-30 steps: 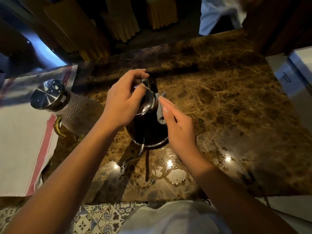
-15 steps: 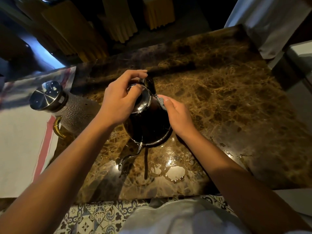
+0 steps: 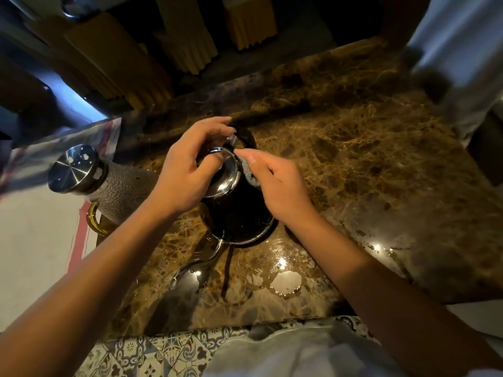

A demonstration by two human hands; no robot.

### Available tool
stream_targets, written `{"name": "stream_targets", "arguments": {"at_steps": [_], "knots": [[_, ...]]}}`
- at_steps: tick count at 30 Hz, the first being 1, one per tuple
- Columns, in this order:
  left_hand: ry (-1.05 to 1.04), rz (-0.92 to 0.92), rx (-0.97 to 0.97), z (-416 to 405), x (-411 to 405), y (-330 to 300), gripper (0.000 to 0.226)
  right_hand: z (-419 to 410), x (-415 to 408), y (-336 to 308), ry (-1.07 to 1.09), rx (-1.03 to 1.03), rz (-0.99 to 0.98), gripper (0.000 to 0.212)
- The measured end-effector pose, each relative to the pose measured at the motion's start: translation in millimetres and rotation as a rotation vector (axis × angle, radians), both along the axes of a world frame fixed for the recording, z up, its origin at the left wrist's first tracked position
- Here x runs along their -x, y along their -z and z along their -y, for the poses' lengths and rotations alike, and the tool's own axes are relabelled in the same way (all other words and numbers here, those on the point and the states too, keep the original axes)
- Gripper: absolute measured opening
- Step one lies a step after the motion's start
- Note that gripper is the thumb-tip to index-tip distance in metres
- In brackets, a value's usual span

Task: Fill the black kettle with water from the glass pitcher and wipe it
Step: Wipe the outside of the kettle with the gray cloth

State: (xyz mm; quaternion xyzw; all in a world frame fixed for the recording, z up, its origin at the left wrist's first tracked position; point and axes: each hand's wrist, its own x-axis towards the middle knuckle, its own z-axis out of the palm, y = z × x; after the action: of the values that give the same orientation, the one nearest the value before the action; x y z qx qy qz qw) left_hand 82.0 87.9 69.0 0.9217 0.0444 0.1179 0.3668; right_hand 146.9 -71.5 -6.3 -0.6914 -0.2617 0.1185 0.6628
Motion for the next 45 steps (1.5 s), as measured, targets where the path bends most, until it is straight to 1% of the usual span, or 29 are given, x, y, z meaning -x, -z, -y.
{"name": "stream_targets", "arguments": {"at_steps": [2,5,8,9,12,16,18,21,24,26,28,30,31,33,36,39,40,43,45], "knots": [[-0.005,0.001,-0.006,-0.7,-0.1,0.0,0.041,1.2,-7.7,5.5,-0.002,0.068,0.019,0.032],[-0.014,-0.008,-0.018,0.0,-0.4,-0.2,0.040,4.4,-14.9,19.8,0.026,0.230,0.043,0.034],[-0.022,-0.012,-0.015,1.3,-1.6,-0.6,0.041,7.3,-25.0,30.5,0.043,0.338,-0.028,0.045],[-0.022,-0.009,-0.013,1.6,-2.5,-0.6,0.043,8.3,-27.9,32.2,0.042,0.340,-0.062,0.045],[-0.033,0.013,-0.009,1.1,-1.6,-1.0,0.048,8.8,-26.2,24.8,0.003,0.265,-0.123,0.030],[-0.048,0.005,-0.003,1.3,-1.3,1.8,0.048,6.7,-16.6,4.1,-0.033,0.025,-0.062,0.027],[-0.072,0.001,0.020,1.6,-0.3,1.9,0.048,4.0,-12.7,4.0,-0.023,-0.028,-0.052,0.027],[-0.079,0.004,0.030,2.5,0.1,1.1,0.048,3.2,-8.4,24.5,0.000,0.017,-0.043,0.031],[-0.081,0.007,0.026,2.4,-0.2,1.1,0.047,9.2,-10.9,43.3,-0.016,0.115,-0.187,0.035],[-0.088,0.006,0.030,3.0,0.0,1.8,0.046,14.6,-16.6,51.1,-0.067,0.150,-0.261,0.036],[-0.084,0.015,0.019,2.8,0.2,1.6,0.044,19.2,-23.5,54.6,-0.096,0.213,-0.199,0.033],[-0.082,0.020,0.008,2.4,-0.3,2.0,0.043,24.4,-28.8,54.6,-0.059,0.258,-0.125,0.026],[-0.080,0.021,0.004,1.9,0.0,1.8,0.043,25.6,-30.1,50.8,-0.024,0.238,-0.124,0.021],[-0.073,0.021,-0.002,1.5,-0.7,2.1,0.043,22.8,-32.2,38.1,0.057,0.133,-0.101,0.017],[-0.058,0.028,-0.014,1.0,-1.0,2.0,0.043,-1.8,-40.2,13.8,0.179,0.002,0.048,0.014],[-0.054,0.029,-0.019,0.5,-1.3,1.0,0.046,-30.2,-48.1,9.8,0.251,0.078,0.194,0.017],[-0.057,0.027,-0.018,0.1,-0.4,0.4,0.046,-35.8,-49.4,16.6,0.261,0.115,0.191,0.020],[-0.054,0.025,0.014,0.7,0.1,-0.4,0.046,-34.4,-52.2,35.5,0.263,0.207,0.030,0.029],[-0.050,0.021,0.047,1.6,-0.7,-0.9,0.045,-31.8,-56.3,38.7,0.259,0.253,-0.007,0.030]]}}
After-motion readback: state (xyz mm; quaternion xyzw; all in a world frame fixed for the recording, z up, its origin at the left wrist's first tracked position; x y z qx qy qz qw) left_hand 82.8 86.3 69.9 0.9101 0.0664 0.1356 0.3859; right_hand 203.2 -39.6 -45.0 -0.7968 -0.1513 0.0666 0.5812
